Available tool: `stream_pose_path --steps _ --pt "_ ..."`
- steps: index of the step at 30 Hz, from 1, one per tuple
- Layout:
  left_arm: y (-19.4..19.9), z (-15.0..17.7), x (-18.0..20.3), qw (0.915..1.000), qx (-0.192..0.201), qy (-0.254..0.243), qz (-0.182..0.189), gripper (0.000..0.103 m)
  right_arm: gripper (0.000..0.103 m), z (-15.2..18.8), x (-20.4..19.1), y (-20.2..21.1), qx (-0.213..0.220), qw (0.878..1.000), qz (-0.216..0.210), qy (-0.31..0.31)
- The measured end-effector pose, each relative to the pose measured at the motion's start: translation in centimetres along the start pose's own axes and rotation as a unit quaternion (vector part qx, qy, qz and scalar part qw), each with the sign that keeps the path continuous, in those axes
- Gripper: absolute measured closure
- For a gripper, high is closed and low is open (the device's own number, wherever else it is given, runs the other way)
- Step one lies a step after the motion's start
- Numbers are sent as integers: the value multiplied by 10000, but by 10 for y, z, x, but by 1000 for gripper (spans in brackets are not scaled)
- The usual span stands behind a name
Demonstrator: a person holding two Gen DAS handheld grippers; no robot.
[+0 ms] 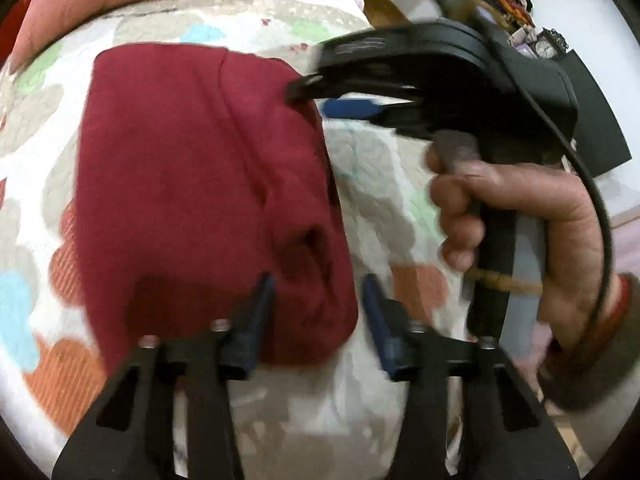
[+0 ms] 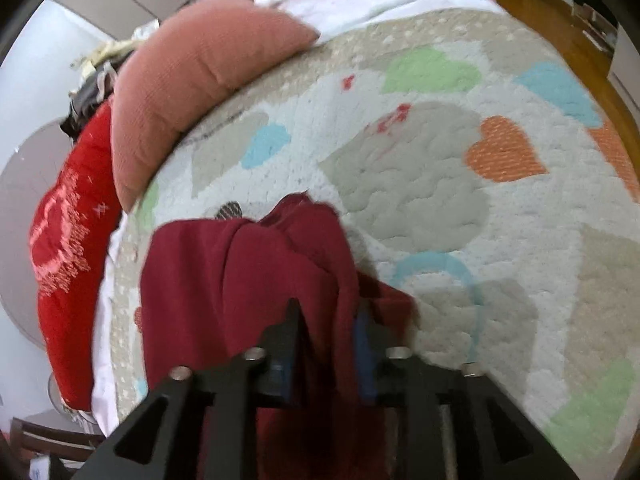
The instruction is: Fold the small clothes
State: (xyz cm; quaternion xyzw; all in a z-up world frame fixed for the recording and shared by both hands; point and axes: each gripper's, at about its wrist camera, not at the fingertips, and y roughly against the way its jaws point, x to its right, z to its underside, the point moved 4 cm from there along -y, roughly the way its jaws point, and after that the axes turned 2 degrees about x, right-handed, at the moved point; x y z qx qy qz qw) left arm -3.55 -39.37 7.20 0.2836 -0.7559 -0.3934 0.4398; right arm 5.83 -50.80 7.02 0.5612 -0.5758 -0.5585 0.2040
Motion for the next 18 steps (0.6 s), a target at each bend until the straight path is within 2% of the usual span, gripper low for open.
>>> stream_pose_path --steps 2,3,6,8,11,14,16,17,18 --pt "31 -1 -10 9997 232 -70 10 53 68 3 1 24 71 10000 33 43" --pt "45 1 -15 9991 373 -146 -119 51 68 6 -3 36 69 9999 -39 81" --pt "67 8 -38 9942 681 -229 -798 50 68 24 -27 62 -8 9980 -461 425" --pt "65 7 -58 9915 707 -78 -1089 50 68 38 -46 72 -10 9946 -658 806" --pt "41 22 -77 9892 502 136 -1371 50 70 60 -73 64 -131 9886 -887 1212" --pt "31 36 -94 9883 295 175 -1484 50 76 86 -65 40 -387 9887 -370 1401" --pt "24 42 -99 9879 195 124 -1533 50 81 100 -34 24 -586 9903 308 1219" --pt "26 42 -95 9876 192 103 -1555 50 81 105 -20 20 -649 9916 424 1034" --pt "30 41 -94 9874 182 73 -1571 50 81 108 -10 20 -663 9945 286 761"
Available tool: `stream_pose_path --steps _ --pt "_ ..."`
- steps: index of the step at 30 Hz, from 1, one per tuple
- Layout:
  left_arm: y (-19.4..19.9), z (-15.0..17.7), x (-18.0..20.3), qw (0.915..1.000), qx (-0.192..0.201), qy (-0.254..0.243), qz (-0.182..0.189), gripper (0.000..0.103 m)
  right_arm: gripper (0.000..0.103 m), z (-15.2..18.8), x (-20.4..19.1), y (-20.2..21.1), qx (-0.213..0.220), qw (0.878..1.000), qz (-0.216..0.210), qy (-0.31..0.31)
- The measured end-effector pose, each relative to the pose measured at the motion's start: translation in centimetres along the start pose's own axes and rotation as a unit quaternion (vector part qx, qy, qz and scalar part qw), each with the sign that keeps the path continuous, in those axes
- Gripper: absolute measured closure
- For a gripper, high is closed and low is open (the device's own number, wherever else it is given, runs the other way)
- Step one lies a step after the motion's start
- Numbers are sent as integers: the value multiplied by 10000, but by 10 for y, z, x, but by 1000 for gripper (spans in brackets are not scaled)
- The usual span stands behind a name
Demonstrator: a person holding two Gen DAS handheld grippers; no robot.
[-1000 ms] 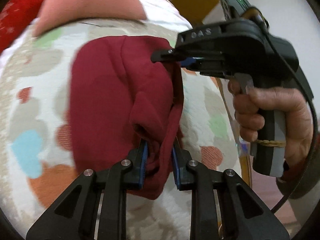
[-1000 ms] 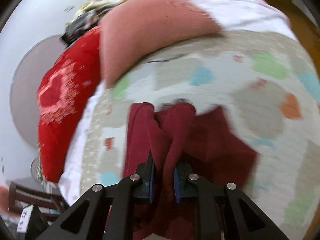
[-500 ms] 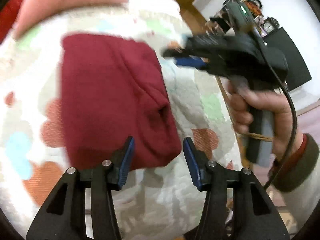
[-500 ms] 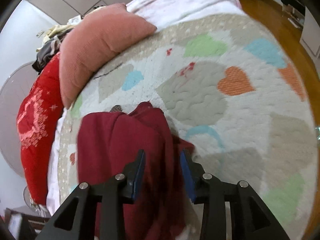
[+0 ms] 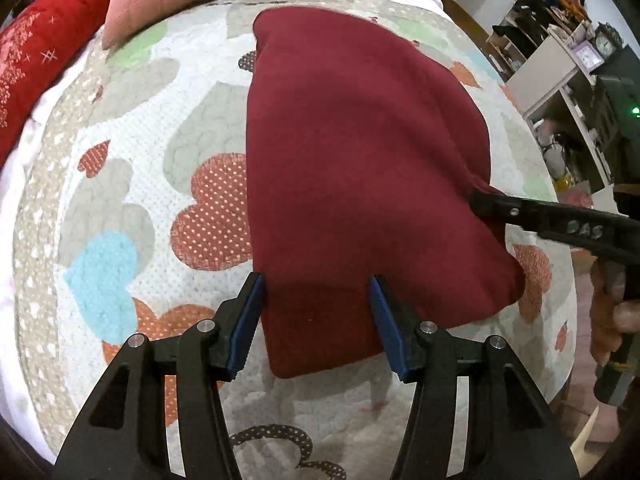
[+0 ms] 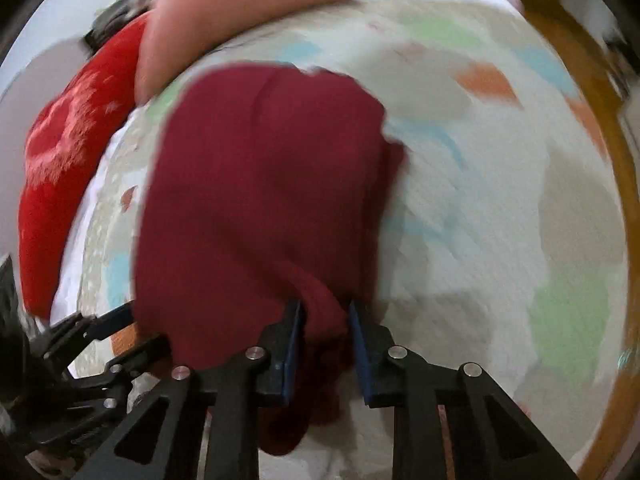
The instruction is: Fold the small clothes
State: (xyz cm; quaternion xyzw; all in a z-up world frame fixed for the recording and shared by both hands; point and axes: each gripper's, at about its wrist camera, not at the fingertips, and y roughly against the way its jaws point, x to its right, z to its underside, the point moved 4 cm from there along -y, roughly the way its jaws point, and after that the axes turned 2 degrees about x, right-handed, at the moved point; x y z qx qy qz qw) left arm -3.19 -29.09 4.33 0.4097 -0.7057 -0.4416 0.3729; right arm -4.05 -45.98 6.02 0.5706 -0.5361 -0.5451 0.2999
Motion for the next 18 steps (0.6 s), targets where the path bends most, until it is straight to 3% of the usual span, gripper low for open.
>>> stream_pose_path --steps 4,9,14,18 --pt "26 -16 -5 9997 186 126 26 50 81 -4 -9 29 208 9995 -200 -90" --pt "43 -39 -13 9981 561 245 -58 47 79 -36 -26 69 926 9951 -351 -58" --pt "10 -58 -14 9980 461 344 -248 47 79 -75 -34 41 1051 9943 -35 177" --pt "-13 -65 -18 9981 243 506 -264 47 79 -88 -24 -6 781 9966 253 44"
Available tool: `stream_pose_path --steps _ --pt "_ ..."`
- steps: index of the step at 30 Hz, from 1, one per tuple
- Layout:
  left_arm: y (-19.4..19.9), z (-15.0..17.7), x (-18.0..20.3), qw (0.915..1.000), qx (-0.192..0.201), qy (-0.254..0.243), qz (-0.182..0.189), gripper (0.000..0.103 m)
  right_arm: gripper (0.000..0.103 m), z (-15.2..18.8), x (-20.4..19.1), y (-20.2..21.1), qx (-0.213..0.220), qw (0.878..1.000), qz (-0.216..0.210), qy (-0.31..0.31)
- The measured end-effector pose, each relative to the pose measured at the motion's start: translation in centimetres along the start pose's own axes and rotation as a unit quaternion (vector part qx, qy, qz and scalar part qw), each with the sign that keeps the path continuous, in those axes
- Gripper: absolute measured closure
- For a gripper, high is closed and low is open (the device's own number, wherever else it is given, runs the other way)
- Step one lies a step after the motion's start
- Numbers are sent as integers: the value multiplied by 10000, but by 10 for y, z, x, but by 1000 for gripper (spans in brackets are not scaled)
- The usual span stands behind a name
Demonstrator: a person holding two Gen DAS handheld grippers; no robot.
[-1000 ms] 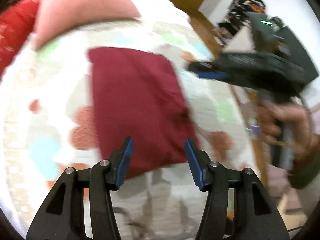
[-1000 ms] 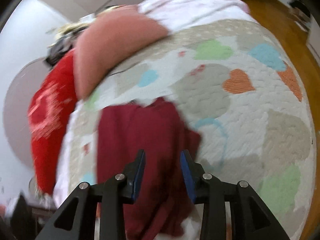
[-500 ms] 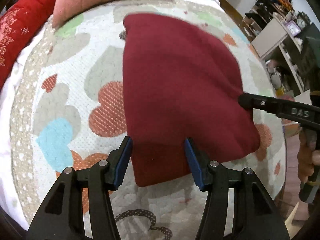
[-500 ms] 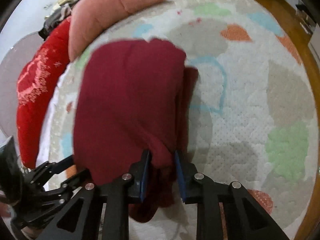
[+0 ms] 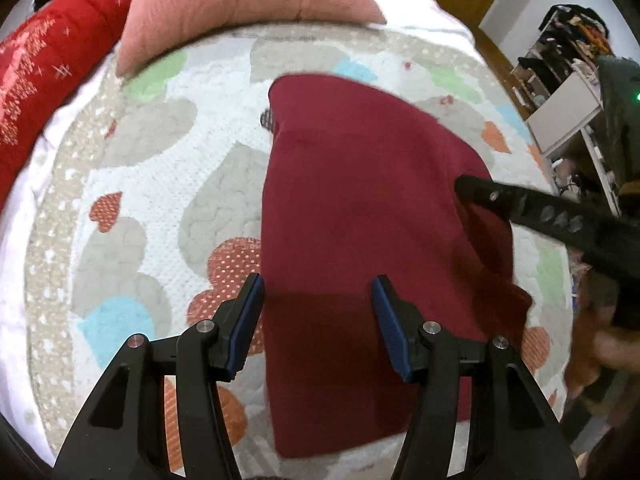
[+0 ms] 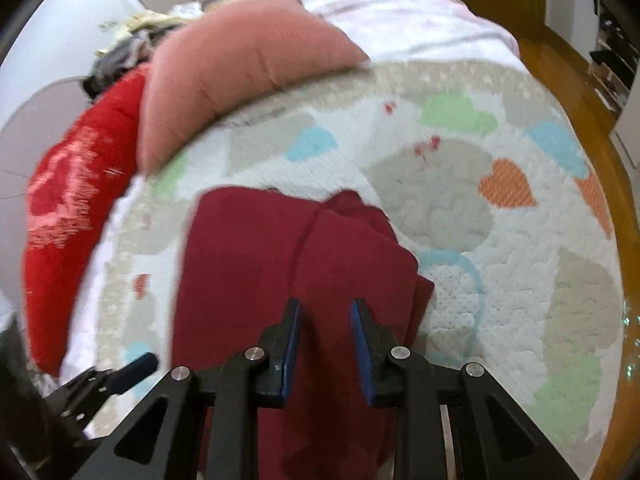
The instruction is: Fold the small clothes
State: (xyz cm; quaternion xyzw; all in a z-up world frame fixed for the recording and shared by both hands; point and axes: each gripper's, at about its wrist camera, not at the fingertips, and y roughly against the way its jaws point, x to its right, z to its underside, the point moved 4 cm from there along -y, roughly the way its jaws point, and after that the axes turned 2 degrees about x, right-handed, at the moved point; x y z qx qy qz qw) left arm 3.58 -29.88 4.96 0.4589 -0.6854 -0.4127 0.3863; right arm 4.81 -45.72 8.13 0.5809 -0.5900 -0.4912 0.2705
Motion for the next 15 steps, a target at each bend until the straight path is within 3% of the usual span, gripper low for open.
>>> stream_pose_path --steps 8,15 --pt "-16 -8 -2 9999 -118 112 -5 43 79 -7 14 -32 -40 9996 193 -225" --pt "-14 -8 -1 9998 -177 103 -58 43 79 -1 10 -2 -126 9997 18 -202"
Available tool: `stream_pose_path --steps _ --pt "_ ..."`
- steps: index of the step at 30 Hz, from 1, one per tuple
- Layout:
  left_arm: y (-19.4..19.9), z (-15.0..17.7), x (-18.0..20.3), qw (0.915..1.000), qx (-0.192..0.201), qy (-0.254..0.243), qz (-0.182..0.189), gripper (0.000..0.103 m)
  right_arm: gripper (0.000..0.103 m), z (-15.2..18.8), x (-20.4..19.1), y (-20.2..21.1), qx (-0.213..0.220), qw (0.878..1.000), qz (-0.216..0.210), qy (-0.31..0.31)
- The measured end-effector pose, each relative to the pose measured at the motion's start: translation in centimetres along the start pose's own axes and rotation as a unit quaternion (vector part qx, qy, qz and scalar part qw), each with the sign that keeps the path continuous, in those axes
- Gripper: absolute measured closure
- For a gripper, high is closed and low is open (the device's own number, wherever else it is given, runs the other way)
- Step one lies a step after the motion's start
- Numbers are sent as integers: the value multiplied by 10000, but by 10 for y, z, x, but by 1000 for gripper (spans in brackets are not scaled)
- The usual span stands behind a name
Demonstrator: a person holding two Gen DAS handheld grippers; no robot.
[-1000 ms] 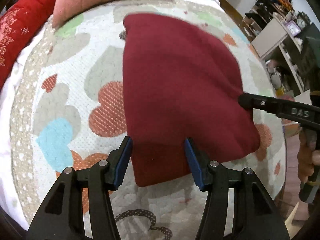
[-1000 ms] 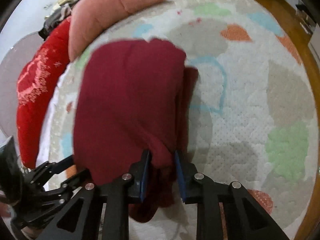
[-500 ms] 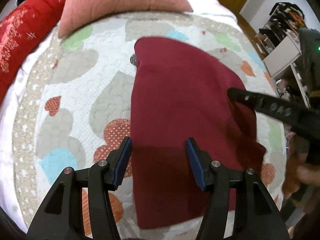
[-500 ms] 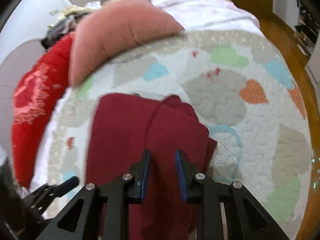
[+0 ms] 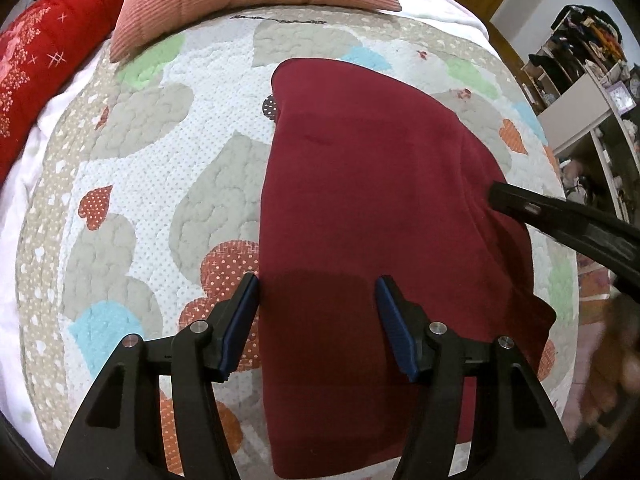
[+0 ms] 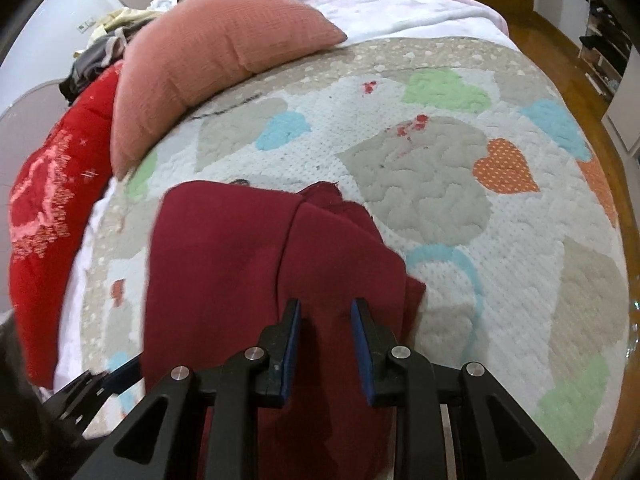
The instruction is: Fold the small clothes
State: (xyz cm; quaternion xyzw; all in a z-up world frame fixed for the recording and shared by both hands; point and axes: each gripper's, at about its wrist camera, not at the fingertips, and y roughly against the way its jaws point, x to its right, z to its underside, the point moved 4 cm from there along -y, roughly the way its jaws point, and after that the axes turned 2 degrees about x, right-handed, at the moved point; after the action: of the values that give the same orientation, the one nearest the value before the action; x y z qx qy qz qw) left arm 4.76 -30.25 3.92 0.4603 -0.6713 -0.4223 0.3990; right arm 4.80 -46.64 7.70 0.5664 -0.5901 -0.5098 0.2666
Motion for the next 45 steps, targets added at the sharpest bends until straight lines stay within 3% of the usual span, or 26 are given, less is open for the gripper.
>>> stream_pose_path --steps 5,6,9,12,15,18,23,25,28,29,30,33,37,40,43,45 --pt "-2 -1 1 10000 -23 -34 -32 39 76 29 -8 34 127 9997 -170 80" --pt "-3 0 1 10000 -2 -28 -57 34 74 38 -9 33 78 9998 -164 128" --pt "-7 2 -2 9999 -37 110 64 32 71 60 -1 6 -229 9992 174 271" --pt "1 4 -10 9989 -85 323 327 32 67 59 8 7 -157 9998 -123 -37" --pt "9 7 -19 9968 -74 457 647 32 46 54 19 26 98 9991 -266 -300" --pt "0 10 -26 9944 -258 489 895 29 32 52 39 30 320 9959 -546 -651" --pt "-18 8 -23 9914 -283 602 1125 23 32 60 41 -14 -252 9905 -1091 -802" --pt "-26 6 -16 9897 -315 575 1272 22 32 62 37 -24 -232 9833 -1549 -930" --pt "-32 5 -10 9867 -399 653 1435 22 36 63 30 -32 -198 9848 -1482 -888" --pt "-31 5 -9 9870 -379 603 1442 24 43 62 26 -31 -241 9850 -1479 -852" --pt "-28 5 -9 9869 -347 563 1474 34 51 62 25 -29 -260 9848 -1497 -840" --pt "-4 11 -13 9883 -211 309 1476 51 60 62 17 -13 -213 9836 -1605 -791" --pt "33 28 -26 9914 -81 160 1295 52 62 67 -9 13 -176 9806 -1865 -584" --pt "46 48 -49 9935 -203 302 1076 52 62 82 -35 23 -225 9745 -2155 -579" --pt "34 71 -70 9958 -430 421 693 51 57 108 -47 3 -634 9733 -2091 -701" --pt "28 79 -79 9950 -497 544 675 40 48 126 -47 -15 -1070 9809 -1490 -649"
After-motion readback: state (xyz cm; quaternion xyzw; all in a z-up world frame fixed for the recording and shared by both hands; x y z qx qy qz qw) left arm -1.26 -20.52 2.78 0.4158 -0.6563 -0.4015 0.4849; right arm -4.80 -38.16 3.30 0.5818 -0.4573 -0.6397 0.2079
